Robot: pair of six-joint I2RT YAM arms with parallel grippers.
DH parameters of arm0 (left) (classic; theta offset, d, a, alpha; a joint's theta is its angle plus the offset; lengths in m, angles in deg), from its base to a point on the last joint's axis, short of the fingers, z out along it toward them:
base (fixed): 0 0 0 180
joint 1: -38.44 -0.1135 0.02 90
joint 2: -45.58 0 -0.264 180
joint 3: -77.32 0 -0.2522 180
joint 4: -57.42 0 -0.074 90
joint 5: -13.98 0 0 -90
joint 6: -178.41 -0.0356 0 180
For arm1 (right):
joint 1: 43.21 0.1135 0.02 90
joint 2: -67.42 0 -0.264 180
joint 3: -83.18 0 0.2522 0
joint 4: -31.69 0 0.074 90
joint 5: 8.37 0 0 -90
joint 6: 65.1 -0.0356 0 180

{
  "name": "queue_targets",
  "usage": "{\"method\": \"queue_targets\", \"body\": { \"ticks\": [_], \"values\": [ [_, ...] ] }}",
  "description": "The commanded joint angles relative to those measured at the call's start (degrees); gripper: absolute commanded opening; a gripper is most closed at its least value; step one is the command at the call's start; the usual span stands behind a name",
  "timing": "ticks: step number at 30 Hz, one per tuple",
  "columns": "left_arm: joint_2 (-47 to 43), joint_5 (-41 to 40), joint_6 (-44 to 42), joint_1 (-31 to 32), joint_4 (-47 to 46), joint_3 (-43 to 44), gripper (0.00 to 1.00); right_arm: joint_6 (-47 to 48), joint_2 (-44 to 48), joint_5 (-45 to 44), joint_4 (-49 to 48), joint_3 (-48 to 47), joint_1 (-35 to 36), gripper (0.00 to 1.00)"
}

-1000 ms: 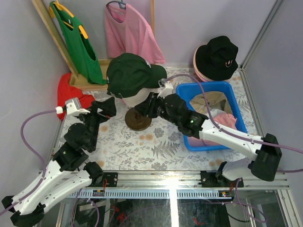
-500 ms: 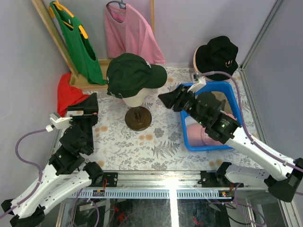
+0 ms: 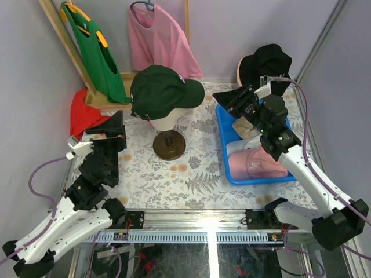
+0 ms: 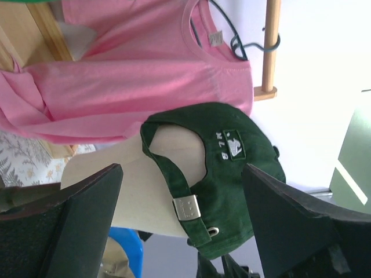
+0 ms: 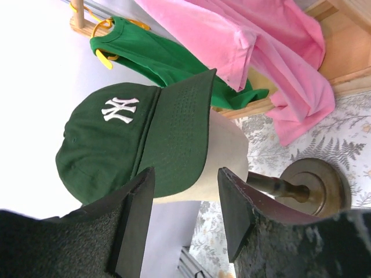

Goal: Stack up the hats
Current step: Place the hat on the hat stand, then adjust the hat on the hat stand.

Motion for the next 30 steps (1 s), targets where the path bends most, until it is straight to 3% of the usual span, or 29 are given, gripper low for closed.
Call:
{"method": "queue_targets", "body": {
  "ticks": [1, 5, 8, 10, 14, 22, 30],
  "values": [
    [4.32, 7.45, -1.40, -1.95, -4.67, 3.62, 0.81, -6.89, -2.24, 8.01, -8.55, 0.09, -2.45, 0.55],
    [11.79, 24.95, -2.57, -11.06, 2.98, 12.37, 0.82, -6.97, -3.56, 9.50, -8.80, -1.36, -3.59, 0.55],
    [15.33, 40.04, -0.16, -22.08, 4.11, 14.67, 0.83, -7.36, -4.33, 10.51, -9.00, -2.19, -4.50, 0.55],
    [15.64, 44.99, 0.77, -27.00, 4.54, 14.86, 0.83, -7.43, -5.19, 11.48, -9.02, -2.82, -4.72, 0.55],
    [14.48, 48.62, 2.41, -30.72, 4.49, 13.43, 0.83, -8.11, -5.88, 12.37, -9.61, -2.90, -4.90, 0.55],
    [11.81, 53.74, 6.35, -32.40, 6.11, 10.36, 0.77, -10.93, -8.37, 14.81, -13.00, -2.22, -5.40, 0.55],
    [6.49, 53.77, 9.70, -32.66, 10.13, 6.64, 0.73, -13.75, -11.32, 17.56, -16.64, -3.00, -5.46, 0.55]
  ]
}}
